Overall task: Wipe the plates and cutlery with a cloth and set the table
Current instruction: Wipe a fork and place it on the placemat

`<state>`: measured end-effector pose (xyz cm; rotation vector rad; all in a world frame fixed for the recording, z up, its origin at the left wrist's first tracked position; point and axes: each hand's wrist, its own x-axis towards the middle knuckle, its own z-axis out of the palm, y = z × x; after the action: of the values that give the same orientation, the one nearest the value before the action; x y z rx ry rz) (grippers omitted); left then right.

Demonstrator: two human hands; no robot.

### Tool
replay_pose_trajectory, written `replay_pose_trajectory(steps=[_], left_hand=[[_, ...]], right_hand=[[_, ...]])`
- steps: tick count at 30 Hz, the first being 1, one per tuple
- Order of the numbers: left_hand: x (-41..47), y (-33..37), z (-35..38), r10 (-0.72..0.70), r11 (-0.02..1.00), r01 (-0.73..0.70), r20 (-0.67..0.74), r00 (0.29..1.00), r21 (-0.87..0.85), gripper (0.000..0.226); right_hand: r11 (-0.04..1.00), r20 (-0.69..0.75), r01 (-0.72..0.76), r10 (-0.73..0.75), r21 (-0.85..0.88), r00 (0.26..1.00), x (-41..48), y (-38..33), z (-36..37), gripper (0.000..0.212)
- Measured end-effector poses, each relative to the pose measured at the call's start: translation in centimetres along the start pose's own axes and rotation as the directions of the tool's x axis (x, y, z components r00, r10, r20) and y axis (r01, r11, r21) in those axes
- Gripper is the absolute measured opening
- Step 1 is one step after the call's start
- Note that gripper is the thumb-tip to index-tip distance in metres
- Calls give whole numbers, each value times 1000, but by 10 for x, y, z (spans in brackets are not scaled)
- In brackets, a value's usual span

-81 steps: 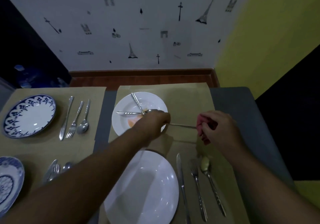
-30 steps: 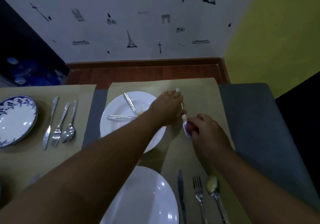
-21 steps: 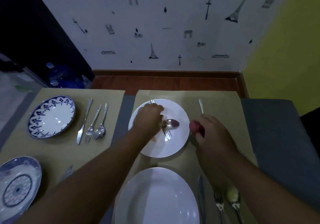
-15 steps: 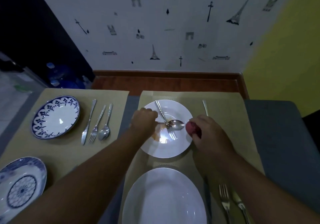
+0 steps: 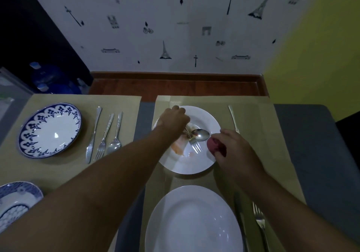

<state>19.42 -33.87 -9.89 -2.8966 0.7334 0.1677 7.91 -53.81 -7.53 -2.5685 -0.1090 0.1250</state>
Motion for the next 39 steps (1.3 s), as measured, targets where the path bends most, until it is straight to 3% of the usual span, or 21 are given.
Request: replay_pose_trajectory(steps=[6,9,12,15,18,23,28,34,37,39], left_hand=[[-4,-23,-21,75,996,-76,24,997,51,18],[-26,-31,-40,-83,969,111,133,988,-221,17],[-64,-20,-54,-180,772,289,242,953,-566,21],[-103,12,-59,-280,478,395,289,915,-785,20],[-138,49,-60,-343,213,419,334,878,-883,19],[-186,87,-64,-446,-93,373,374,813,-923,29],[-212,117,-73,-449,-121,385,397,800,-915,22],[-215,128,-73,-516,-71,337,324,793,-939,27],[-225,139,-74,-534,-87,356,345,772,-930,25],[-229,147,-74,-524,-161,381,406,749,-911,23]], right_hand=[[999,-53,5,-3,32,999,-4,-10,-6,40],[995,-109,-10,20,95,994,-6,-21,-15,45],[984,-175,50,-19,174,984,-15,-36,-23,46],[971,-188,98,-58,216,980,-31,-53,-24,42],[966,-182,233,-209,117,961,-52,-62,-17,29],[903,-175,430,-422,11,890,-72,-56,-11,32],[947,-252,317,-296,45,921,-49,-41,-27,32],[863,-133,504,-502,-21,854,-87,-47,-25,30],[914,-169,405,-403,-24,900,-61,-30,-30,28],[964,-208,265,-261,-9,943,-47,-21,-39,27]])
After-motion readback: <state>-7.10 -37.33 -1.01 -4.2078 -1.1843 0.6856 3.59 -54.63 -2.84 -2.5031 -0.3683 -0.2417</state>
